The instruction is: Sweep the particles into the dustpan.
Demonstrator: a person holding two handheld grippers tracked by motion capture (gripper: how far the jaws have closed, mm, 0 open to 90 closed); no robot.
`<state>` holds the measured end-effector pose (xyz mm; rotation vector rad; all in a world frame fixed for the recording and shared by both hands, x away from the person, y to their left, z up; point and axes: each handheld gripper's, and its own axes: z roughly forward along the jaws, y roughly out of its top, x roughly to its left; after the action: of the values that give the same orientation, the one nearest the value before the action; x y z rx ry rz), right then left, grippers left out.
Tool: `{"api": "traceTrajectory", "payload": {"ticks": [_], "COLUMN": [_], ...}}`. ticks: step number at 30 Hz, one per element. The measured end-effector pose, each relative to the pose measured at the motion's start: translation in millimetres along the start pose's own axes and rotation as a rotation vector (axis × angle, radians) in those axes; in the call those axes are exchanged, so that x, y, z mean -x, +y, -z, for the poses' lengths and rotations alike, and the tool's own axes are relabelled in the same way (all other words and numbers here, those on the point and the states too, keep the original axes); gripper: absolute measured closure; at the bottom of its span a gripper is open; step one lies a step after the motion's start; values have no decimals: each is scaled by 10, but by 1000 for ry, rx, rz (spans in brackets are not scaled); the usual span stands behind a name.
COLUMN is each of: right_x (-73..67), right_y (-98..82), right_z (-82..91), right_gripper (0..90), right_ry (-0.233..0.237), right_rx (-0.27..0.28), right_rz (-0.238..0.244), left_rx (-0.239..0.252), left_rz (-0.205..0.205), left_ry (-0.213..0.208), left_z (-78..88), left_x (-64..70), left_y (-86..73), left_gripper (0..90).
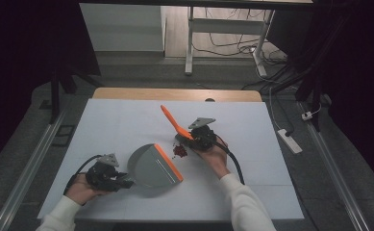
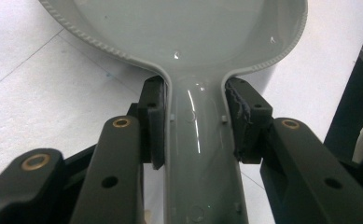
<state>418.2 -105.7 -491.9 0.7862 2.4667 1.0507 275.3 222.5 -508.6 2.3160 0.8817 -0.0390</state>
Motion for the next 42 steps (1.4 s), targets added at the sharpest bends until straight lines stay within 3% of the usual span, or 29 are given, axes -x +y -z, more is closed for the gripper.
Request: {"api": "traceTrajectory", "payload": {"ticks": [22, 42], "right_x": [-222, -297], "right_y": [23, 43], "right_z": [-18, -29], "right_gripper": [702, 702], "right_ry": [35, 96], "right_rx": [5, 8], "right_rz": [47, 70], "left_rx": [-1, 1], "left_rz": [2, 4], "left_ry": [-5, -8], "left_z": [-4, -6], "left_x": [-5, -6], "left_y": [-3, -2], "left_gripper": [617, 616]}}
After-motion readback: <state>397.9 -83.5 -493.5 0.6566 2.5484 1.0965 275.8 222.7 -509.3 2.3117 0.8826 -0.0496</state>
